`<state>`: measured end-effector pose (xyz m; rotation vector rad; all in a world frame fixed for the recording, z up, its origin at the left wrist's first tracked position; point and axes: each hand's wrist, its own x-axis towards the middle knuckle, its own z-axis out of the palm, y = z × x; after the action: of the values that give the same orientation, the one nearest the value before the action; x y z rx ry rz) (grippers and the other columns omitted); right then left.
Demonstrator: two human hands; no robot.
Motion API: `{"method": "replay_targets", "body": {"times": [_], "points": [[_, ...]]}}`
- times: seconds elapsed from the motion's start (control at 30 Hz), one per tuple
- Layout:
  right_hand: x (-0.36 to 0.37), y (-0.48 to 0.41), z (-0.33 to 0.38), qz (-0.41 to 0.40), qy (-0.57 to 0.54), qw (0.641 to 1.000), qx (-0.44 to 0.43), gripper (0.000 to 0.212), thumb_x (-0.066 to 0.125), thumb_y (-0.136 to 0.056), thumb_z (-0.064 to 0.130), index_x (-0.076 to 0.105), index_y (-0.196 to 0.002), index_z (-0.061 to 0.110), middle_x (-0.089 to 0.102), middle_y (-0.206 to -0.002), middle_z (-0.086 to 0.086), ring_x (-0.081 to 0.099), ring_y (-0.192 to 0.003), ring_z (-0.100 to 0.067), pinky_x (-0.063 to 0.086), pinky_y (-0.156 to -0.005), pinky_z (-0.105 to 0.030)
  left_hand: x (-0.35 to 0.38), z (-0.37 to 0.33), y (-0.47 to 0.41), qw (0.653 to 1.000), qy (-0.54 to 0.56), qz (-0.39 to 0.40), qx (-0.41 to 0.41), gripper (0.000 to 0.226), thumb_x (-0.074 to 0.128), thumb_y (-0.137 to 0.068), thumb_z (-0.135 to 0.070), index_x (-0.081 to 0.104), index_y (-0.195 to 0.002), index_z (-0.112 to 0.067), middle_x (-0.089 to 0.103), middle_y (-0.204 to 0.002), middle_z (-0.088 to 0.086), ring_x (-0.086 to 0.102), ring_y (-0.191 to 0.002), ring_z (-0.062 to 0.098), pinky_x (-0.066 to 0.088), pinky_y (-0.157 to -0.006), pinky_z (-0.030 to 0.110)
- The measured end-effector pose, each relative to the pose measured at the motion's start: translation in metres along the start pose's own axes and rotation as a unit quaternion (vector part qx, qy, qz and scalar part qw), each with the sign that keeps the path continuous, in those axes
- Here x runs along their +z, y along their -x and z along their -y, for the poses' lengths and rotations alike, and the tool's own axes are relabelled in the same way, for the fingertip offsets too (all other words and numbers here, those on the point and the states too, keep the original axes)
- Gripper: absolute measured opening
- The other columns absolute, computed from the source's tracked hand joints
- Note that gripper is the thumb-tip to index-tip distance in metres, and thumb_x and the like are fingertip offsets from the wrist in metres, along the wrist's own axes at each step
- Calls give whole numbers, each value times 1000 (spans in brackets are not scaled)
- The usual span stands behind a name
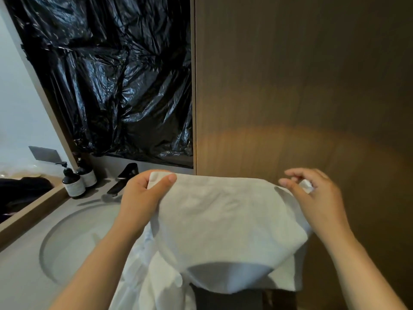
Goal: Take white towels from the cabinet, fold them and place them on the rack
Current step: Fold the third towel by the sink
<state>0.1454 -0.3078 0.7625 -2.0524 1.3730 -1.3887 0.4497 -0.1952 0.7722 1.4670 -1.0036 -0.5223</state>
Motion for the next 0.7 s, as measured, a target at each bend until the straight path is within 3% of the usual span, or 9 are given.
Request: {"method": "replay_targets", "body": {"times": [0.13,0.3,0.4,0.5,0.6,0.7], "points": [[6,7,-9,-31,-25,998,46,10,68,-89,22,66,-92,31,65,-98,10,56,-90,4,39,-69,-12,5,4,0,1000,-2,-19,-21,7,68,-88,-23,71,-87,-16,72,-86,5,69,-84,25,56,-78,43],[20,15,-13,9,-17,1000,20,11,65,-90,18,68,-94,27,63,-96,17,56,-93,9,39,-69,-3,16,5,6,1000,-16,-3,-22,6,69,-87,-22,70,-82,-23,68,-80,-5,63,-79,17,51,-73,33],[27,21,-20,23,7,1000,7,15,62,-92,9,69,-93,22,63,-94,9,59,-87,-4,40,-73,-11,24,3,13,999,-10,29,-30,1,72,-85,-24,72,-85,-24,71,-82,-4,65,-78,12,51,-73,29],[32,28,-32,58,74,996,13,15,61,-90,1,70,-94,11,62,-92,-3,61,-86,-21,41,-75,-24,26,3,18,992,52,100,-61,11,72,-85,-20,73,-96,-19,75,-87,3,70,-81,17,55,-73,27],[33,36,-37,112,110,987,39,21,60,-92,6,69,-109,13,62,-105,-4,61,-97,-24,40,-83,-24,30,6,24,982,100,134,-83,19,74,-83,-13,72,-102,-13,76,-93,8,71,-88,22,55,-81,33],[36,43,-27,143,59,988,18,37,62,-93,17,59,-129,24,56,-124,8,56,-110,-9,41,-91,-19,37,9,30,986,87,125,-71,23,81,-76,-16,73,-97,-13,76,-92,8,71,-88,21,54,-84,34]]}}
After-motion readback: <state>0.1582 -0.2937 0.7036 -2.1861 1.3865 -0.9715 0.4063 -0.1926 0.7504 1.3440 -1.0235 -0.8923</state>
